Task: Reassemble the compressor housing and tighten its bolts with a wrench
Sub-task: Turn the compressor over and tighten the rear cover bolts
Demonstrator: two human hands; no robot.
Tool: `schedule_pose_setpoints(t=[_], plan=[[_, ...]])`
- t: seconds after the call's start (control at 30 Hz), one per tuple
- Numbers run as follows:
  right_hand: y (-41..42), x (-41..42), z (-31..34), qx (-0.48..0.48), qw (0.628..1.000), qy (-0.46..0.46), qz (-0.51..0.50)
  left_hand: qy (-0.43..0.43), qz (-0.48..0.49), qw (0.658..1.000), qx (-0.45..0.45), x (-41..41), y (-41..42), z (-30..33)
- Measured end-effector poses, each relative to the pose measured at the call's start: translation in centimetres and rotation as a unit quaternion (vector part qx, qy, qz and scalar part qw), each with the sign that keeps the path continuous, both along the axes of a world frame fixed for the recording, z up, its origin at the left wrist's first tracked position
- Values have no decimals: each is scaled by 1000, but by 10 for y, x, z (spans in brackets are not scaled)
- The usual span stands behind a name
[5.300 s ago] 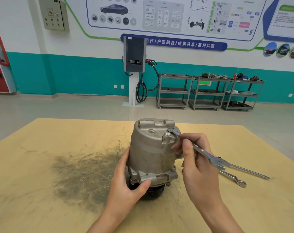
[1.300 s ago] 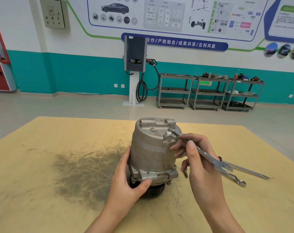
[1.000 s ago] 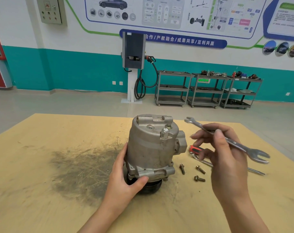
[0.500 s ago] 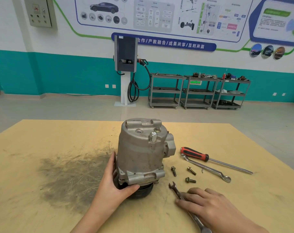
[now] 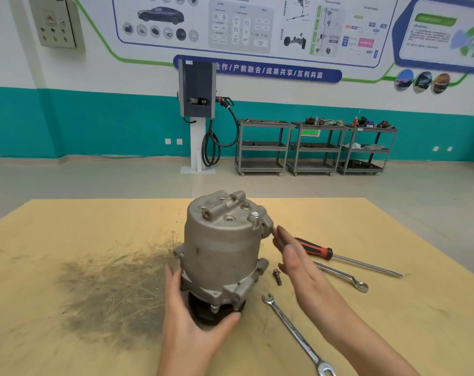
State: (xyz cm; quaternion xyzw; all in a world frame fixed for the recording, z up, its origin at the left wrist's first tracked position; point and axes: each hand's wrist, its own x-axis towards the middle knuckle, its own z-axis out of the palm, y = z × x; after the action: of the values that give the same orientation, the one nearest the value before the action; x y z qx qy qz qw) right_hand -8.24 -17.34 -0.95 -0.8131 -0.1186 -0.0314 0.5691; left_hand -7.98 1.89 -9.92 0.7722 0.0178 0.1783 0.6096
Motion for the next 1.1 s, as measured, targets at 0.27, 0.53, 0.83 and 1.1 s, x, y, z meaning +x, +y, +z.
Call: schedule_pose_setpoints(t=[0.27, 0.53, 0.83, 1.1], plan=[[5, 10, 3, 28, 996, 51, -72, -76, 26, 996, -42, 7, 10, 5], [-42, 38, -34, -168, 975, 9, -146, -17, -132, 984, -116, 34, 33, -7], [-60, 54, -70, -474, 865, -22, -165, -5, -125, 987, -99, 31, 27, -10], [-55, 61, -54, -243, 945, -76, -204, -10, -116, 990, -84, 29, 24, -10]])
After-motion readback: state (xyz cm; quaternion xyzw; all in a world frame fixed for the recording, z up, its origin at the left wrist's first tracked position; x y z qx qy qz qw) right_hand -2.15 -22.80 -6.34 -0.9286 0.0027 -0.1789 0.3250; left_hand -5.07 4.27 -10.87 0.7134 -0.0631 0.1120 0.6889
